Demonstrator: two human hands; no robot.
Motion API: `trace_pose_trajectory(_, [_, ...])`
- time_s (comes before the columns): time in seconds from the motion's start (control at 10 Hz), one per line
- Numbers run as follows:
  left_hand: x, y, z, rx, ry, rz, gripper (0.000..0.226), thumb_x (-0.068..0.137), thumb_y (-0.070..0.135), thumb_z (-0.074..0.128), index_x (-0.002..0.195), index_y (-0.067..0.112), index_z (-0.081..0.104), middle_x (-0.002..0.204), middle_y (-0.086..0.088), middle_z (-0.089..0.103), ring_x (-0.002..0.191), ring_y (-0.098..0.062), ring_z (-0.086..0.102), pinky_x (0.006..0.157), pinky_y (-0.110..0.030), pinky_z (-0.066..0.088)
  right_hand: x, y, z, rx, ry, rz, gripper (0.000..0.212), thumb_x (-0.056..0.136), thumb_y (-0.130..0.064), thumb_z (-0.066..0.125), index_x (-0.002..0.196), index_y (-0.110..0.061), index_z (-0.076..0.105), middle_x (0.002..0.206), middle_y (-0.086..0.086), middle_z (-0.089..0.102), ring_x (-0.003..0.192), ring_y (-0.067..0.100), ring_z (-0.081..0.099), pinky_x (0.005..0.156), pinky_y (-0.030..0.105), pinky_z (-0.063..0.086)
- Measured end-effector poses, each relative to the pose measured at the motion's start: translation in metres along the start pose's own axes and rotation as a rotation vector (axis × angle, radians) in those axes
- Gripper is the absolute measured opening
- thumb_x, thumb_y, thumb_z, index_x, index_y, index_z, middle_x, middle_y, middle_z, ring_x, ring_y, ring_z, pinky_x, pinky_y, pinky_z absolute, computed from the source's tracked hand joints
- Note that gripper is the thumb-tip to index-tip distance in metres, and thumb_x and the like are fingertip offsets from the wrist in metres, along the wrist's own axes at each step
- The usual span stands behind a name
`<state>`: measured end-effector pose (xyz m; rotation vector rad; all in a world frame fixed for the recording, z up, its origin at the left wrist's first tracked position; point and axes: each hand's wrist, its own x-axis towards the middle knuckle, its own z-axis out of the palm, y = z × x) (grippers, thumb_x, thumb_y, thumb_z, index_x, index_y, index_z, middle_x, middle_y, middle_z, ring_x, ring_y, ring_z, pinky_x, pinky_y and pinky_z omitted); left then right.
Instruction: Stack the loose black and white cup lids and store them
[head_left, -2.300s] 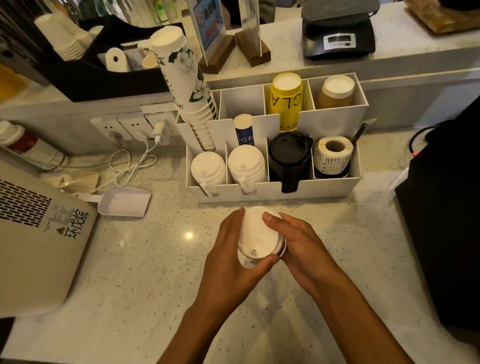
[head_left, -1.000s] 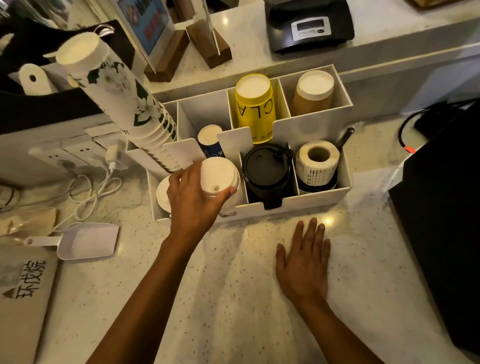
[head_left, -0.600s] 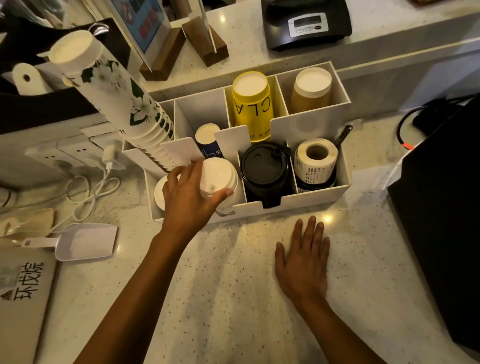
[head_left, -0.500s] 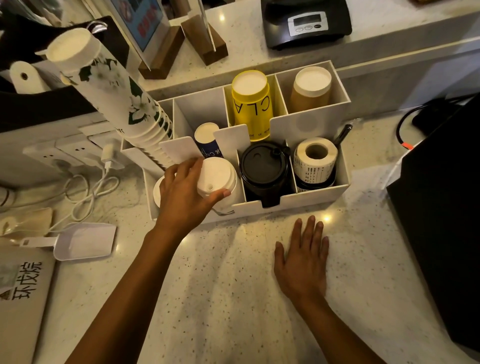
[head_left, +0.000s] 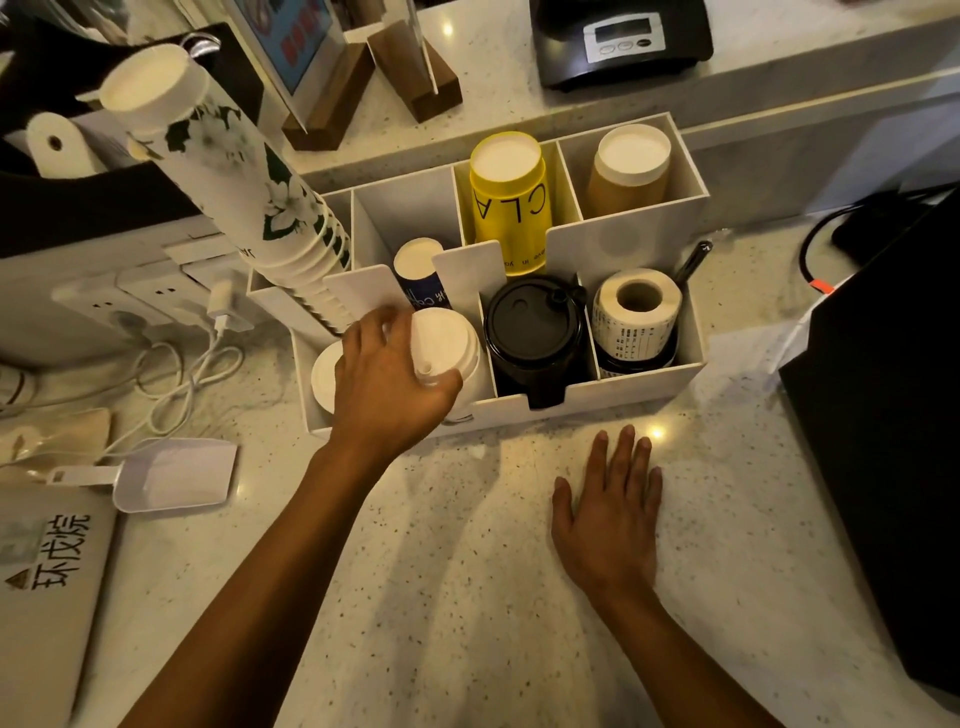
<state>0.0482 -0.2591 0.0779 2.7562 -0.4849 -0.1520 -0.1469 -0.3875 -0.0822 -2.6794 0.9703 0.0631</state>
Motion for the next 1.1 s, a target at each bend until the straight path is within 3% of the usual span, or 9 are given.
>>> trace_pose_trajectory(0.1, [-0.014, 0.014, 0.012, 0.033, 0.091, 0.114, 0.086, 0.081, 0.063, 0.052, 0.154, 0.024, 0.030, 0.164, -0.009, 0.025, 0.150, -0.034, 0.023, 0.118, -0.056, 0.027, -0.001, 0.000, 0.001, -0.020, -0.012, 0.000, 0.077, 0.097, -0.055, 0.021, 0.157, -0.007, 0.017, 0.165, 0.021, 0.006, 0.153, 0.037, 0.002, 0.123, 0.055, 0.009])
trace_pose_trajectory(0.3, [-0.019, 0.013, 0.036, 0.170, 0.023, 0.123, 0.085, 0.091, 0.070, 0.039, 0.160, 0.024, 0.016, 0.170, -0.009, 0.005, 0.156, -0.033, 0.001, 0.125, -0.054, 0.012, 0.000, 0.001, 0.002, -0.029, -0.010, 0.010, 0.077, 0.097, -0.056, 0.020, 0.157, -0.007, 0.017, 0.165, 0.021, 0.008, 0.153, 0.037, 0.004, 0.123, 0.055, 0.010])
trace_pose_trajectory(0.6, [-0.015, 0.010, 0.049, 0.156, 0.094, 0.176, 0.084, 0.091, 0.065, 0.046, 0.157, 0.018, 0.026, 0.167, -0.017, 0.016, 0.155, -0.037, 0.011, 0.125, -0.050, 0.013, 0.000, -0.002, -0.001, -0.054, -0.029, 0.001, 0.076, 0.098, -0.054, 0.022, 0.158, -0.008, 0.012, 0.165, 0.021, 0.005, 0.153, 0.037, 0.001, 0.123, 0.054, 0.006])
trace_pose_trajectory(0.7, [-0.016, 0.009, 0.042, 0.131, 0.045, 0.170, 0.086, 0.091, 0.065, 0.047, 0.158, 0.017, 0.024, 0.168, -0.018, 0.013, 0.155, -0.036, 0.007, 0.125, -0.045, 0.007, -0.001, -0.003, -0.007, -0.064, -0.106, 0.000, 0.076, 0.098, -0.054, 0.017, 0.158, -0.008, 0.003, 0.166, 0.021, -0.003, 0.153, 0.036, -0.007, 0.123, 0.053, 0.001])
trace_pose_trajectory(0.9, [-0.013, 0.009, 0.015, 0.061, -0.095, 0.154, 0.088, 0.087, 0.067, 0.044, 0.158, 0.021, 0.021, 0.169, -0.012, 0.007, 0.156, -0.033, 0.004, 0.125, -0.048, 0.011, 0.004, -0.006, -0.029, -0.078, -0.255, -0.024, 0.077, 0.101, -0.053, 0.022, 0.158, -0.008, -0.002, 0.165, 0.022, -0.010, 0.152, 0.039, -0.010, 0.123, 0.053, 0.003])
trace_pose_trajectory(1.0, [-0.016, 0.005, 0.007, 0.037, -0.110, 0.149, 0.084, 0.091, 0.063, 0.048, 0.159, 0.022, 0.019, 0.170, -0.009, 0.006, 0.156, -0.031, 0.005, 0.124, -0.047, 0.011, 0.011, -0.005, -0.050, -0.039, -0.302, -0.027, 0.075, 0.100, -0.050, 0.032, 0.158, -0.009, 0.008, 0.166, 0.021, 0.000, 0.152, 0.041, -0.001, 0.123, 0.050, 0.010])
trace_pose_trajectory(1.1, [-0.037, 0.001, 0.001, 0.116, -0.041, 0.100, 0.083, 0.094, 0.061, 0.048, 0.159, 0.021, 0.016, 0.170, -0.009, 0.006, 0.156, -0.031, 0.004, 0.124, -0.049, 0.010, 0.010, -0.003, -0.086, 0.019, -0.203, -0.129, 0.055, 0.099, -0.044, 0.042, 0.143, -0.012, 0.045, 0.148, 0.016, 0.046, 0.139, 0.036, 0.036, 0.110, 0.043, 0.038])
